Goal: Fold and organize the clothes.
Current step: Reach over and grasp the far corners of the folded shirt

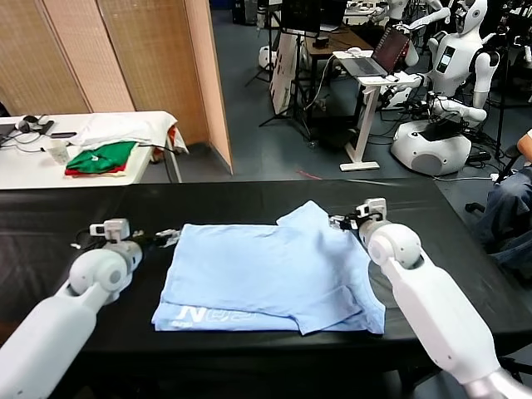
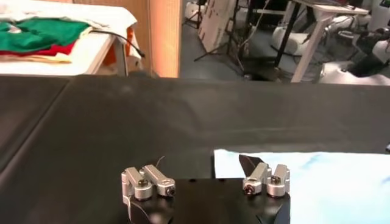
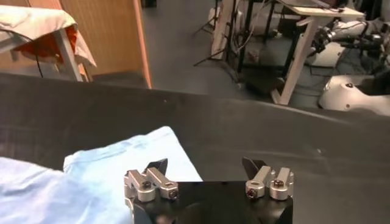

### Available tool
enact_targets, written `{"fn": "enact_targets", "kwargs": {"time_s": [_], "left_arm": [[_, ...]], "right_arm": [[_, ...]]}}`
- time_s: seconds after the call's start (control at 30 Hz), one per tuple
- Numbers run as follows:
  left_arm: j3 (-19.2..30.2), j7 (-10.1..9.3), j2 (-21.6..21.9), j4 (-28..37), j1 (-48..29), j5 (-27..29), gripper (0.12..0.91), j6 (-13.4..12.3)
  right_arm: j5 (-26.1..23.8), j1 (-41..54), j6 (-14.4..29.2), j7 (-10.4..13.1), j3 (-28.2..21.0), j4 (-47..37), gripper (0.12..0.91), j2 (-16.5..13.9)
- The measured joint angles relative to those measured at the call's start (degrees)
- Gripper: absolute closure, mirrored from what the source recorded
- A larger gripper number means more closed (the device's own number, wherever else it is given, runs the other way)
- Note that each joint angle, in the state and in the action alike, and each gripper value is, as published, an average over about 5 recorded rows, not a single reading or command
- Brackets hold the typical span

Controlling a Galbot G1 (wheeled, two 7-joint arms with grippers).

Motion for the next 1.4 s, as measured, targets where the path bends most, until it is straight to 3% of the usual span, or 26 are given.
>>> {"fn": "enact_targets", "kwargs": {"time_s": [0.43,0.53,0.67,0.77,0.83,0.9,1.0,1.13,1.4], "left_arm": [[2.28,1.42,-2.24,4.69,-2.68,0.28,0.123,0.7],[2.43,1.85,-2.91,5.64,-3.33,0.73,0.127,0.35],[3.0,1.98,-3.87,6.71,-4.21,1.32,0.174,0.16],[3.56,1.95,-4.34,7.14,-4.58,1.81,0.252,-0.1],[3.95,1.91,-4.54,7.34,-4.69,2.1,0.348,-0.29],[4.35,1.89,-4.64,7.46,-4.75,2.27,0.476,-0.4],[4.76,1.91,-4.71,7.41,-4.74,2.31,0.665,-0.48],[4.91,1.94,-4.77,6.98,-4.52,2.27,0.856,-0.74],[3.44,1.49,-3.68,4.38,-3.29,1.84,0.885,-1.55]], "right_arm": [[-0.22,1.87,0.0,-0.75,-1.58,-3.65,0.127,1.45],[-0.26,1.91,0.0,-0.94,-1.62,-4.27,0.172,1.73],[-0.36,1.98,0.02,-1.35,-1.68,-4.92,0.347,2.02],[-0.43,2.02,0.04,-1.49,-1.71,-5.21,0.523,2.23],[-0.52,2.0,0.04,-1.54,-1.7,-5.31,0.629,2.36],[-0.65,1.93,0.04,-1.55,-1.6,-5.36,0.75,2.48],[-0.79,1.68,0.03,-1.64,-1.16,-5.17,0.861,2.55],[-1.05,0.87,0.01,-2.48,-0.17,-3.96,0.885,2.08],[-2.6,-3.03,7.84,-4.71,2.31,2.69,0.885,-0.6]]}}
